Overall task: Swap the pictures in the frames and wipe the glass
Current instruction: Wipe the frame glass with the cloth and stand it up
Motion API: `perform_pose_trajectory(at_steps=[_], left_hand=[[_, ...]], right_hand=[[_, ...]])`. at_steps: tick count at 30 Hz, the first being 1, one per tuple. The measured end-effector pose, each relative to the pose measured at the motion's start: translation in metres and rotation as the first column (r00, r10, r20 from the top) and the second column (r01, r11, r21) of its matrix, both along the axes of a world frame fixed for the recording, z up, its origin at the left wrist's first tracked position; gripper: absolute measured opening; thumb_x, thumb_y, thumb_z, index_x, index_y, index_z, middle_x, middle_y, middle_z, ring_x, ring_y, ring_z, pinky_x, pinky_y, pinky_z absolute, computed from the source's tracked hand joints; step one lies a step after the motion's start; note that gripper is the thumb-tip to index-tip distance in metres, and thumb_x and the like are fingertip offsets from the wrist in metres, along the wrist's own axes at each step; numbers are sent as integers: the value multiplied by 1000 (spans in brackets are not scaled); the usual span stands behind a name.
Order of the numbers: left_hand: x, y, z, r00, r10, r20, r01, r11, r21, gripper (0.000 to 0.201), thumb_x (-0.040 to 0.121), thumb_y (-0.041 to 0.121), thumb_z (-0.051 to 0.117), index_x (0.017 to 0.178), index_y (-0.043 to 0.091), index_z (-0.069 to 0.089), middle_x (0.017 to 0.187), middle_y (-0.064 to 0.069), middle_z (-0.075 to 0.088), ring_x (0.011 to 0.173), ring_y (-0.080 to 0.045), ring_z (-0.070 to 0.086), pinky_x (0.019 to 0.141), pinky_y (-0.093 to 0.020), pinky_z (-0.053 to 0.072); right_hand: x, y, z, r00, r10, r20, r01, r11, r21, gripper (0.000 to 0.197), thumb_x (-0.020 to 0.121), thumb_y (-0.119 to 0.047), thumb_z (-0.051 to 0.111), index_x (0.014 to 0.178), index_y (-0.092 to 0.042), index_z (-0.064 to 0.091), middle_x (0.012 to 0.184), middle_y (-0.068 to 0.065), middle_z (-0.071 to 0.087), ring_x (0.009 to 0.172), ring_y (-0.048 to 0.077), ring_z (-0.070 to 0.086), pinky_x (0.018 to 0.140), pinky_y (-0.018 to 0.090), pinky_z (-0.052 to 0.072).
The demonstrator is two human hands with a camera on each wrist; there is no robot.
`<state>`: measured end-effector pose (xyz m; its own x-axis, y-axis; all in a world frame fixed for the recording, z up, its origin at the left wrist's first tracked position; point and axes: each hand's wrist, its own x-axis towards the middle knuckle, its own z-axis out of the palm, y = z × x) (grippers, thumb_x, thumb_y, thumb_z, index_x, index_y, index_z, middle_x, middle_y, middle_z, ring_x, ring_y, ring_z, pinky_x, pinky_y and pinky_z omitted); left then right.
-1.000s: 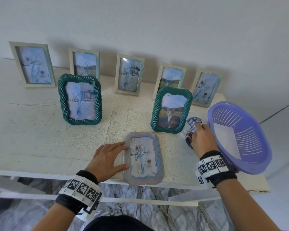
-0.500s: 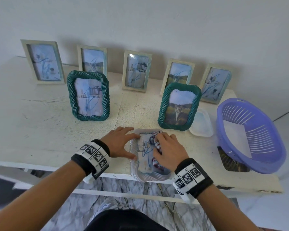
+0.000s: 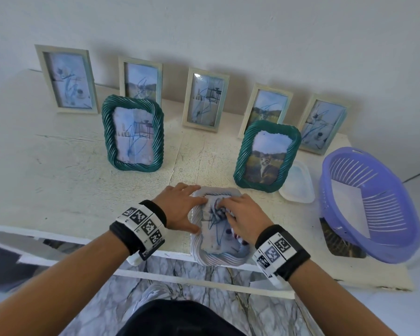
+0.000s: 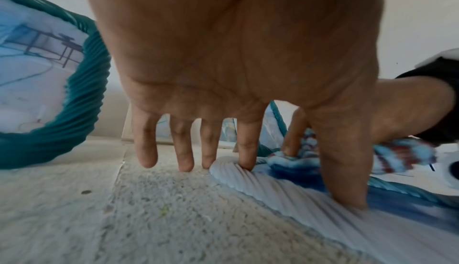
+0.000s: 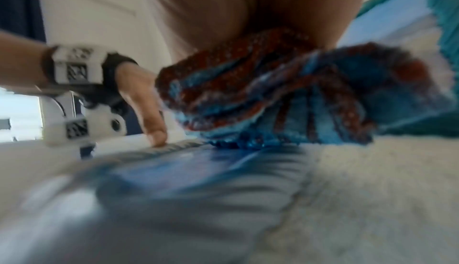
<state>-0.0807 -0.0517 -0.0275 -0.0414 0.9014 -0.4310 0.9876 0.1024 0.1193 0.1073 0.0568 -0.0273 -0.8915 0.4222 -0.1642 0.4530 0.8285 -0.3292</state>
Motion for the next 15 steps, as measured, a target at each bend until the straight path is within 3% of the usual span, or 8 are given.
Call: perform_pose_trajectory(at_steps=[4, 6, 8, 11, 15], left_hand=[[-1, 0, 2, 1000, -4, 0, 4, 1000, 9, 88, 77, 75, 55, 150, 39, 24, 162, -1, 11, 144, -27, 17, 113, -46, 22], [-2, 0, 2, 1000, -2, 3, 2, 1000, 11, 87, 76, 75, 56, 149, 40, 25, 162, 0, 12, 144, -26, 17, 113, -46, 22], [-2, 0, 2, 1000, -1, -1, 1, 1000, 10, 86, 76, 75, 56, 149, 40, 25, 162, 1, 12, 144, -26, 17, 114, -46, 22], [-2, 1, 2, 1000, -2, 0, 2, 1000, 5, 87, 76, 76, 55, 149, 40, 25, 162, 1, 11, 144, -26, 17, 115, -47, 20], [-1, -1, 1, 1000, 12, 17, -12, 1000, 3, 86, 76, 75, 55, 149, 42, 24, 162, 1, 11, 145, -26, 15, 115, -47, 19]], right_hand=[[-14, -2, -2, 998, 15, -58, -14, 1000, 25, 28, 90, -6, 48, 114, -12, 61, 114, 7, 64, 100, 32, 52, 90, 33, 35], [-6, -13, 2, 992, 113, -55, -115, 993, -39, 31, 86, -2, 49, 112, -12, 63, 113, 5, 65, 94, 29, 50, 87, 31, 34], [4, -15, 4, 979, 203, -13, -203, 974, -95, 35, 83, -2, 49, 111, -15, 66, 114, 2, 65, 91, 28, 50, 88, 37, 38], [-2, 7, 3, 986, 164, 38, -162, 986, -44, 37, 86, -4, 47, 114, -19, 66, 118, -1, 66, 102, 30, 52, 93, 39, 40], [-21, 8, 8, 996, 89, -24, -87, 995, 56, 36, 92, -3, 47, 123, -12, 62, 126, 6, 63, 114, 27, 54, 97, 28, 28]])
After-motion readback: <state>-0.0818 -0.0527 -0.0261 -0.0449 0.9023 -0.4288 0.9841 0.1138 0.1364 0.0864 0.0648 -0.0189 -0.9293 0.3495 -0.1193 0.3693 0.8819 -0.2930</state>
